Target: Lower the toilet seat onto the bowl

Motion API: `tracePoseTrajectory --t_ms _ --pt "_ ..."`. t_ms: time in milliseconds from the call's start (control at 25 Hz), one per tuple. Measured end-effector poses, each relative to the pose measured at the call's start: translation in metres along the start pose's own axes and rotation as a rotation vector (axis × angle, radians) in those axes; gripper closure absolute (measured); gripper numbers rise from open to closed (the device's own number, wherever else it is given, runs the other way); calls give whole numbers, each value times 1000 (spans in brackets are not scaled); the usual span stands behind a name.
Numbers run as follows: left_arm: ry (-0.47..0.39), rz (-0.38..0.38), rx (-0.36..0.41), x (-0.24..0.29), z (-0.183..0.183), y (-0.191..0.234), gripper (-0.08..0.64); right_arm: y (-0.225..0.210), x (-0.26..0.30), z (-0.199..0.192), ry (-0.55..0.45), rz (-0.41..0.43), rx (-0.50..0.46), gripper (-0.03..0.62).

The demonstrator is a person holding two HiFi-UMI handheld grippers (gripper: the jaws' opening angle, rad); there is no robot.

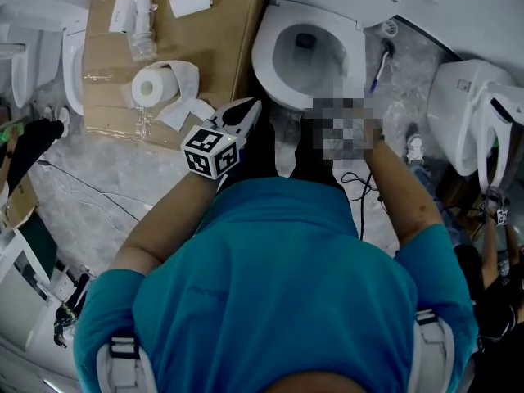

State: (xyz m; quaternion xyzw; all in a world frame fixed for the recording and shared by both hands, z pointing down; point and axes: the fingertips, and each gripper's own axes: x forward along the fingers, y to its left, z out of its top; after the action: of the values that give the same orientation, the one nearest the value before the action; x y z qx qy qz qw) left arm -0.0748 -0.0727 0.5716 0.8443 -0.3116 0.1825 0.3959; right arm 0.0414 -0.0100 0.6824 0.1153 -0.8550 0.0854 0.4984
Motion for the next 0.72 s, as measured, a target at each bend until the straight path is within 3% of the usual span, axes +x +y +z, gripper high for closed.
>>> tracePoseTrajectory --t_ms 400,720 --pt "-88 160 -66 10 -23 -27 555 14 9 -4 -37 29 -48 454" --pt "-70 150 -76 19 -42 -23 555 25 32 -17 -36 50 -43 442"
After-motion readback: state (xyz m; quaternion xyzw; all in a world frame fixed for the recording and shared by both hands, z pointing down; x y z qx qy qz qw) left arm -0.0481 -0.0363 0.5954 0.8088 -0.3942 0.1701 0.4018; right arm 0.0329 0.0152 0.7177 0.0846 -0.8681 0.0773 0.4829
